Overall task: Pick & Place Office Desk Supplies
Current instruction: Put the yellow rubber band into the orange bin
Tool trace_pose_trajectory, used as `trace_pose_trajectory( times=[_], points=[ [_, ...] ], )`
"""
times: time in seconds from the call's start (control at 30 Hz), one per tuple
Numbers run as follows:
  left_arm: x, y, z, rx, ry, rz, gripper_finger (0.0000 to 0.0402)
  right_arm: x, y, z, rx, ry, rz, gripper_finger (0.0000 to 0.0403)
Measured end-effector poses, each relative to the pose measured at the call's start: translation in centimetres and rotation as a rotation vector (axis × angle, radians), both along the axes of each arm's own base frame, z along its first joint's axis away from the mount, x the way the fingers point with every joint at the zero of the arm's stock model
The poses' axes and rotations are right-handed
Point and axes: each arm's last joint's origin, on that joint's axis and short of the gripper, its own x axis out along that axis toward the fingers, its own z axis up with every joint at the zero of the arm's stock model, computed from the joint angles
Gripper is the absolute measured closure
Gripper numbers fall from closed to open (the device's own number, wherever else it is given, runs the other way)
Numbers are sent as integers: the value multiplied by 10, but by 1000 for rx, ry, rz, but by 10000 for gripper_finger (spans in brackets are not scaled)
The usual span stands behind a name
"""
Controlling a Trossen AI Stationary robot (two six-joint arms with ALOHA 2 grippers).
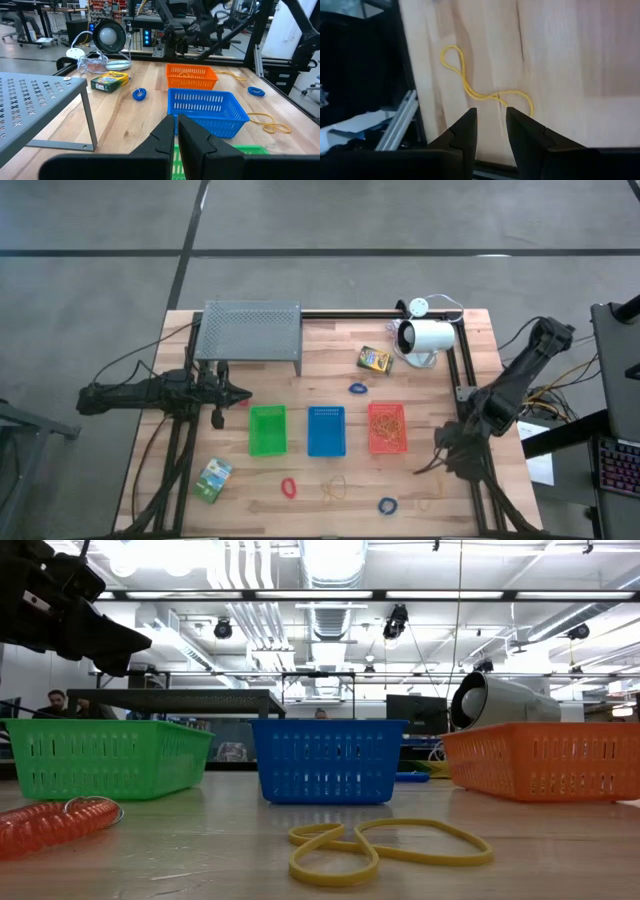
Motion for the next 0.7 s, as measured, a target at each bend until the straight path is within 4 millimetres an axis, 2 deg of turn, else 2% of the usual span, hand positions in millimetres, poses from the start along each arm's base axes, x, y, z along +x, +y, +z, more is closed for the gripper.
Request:
trace_pose_trajectory(
  times=[0.13,0.33,0.7],
  points=[
    [0,0,0,0,0,0,374,1,13,-6,34,28,-65,301],
    [0,0,0,0,0,0,374,4,23,-12,14,86,-268,299],
    [0,0,0,0,0,0,374,10,36,-36,-23,275,-514,248]
  ],
)
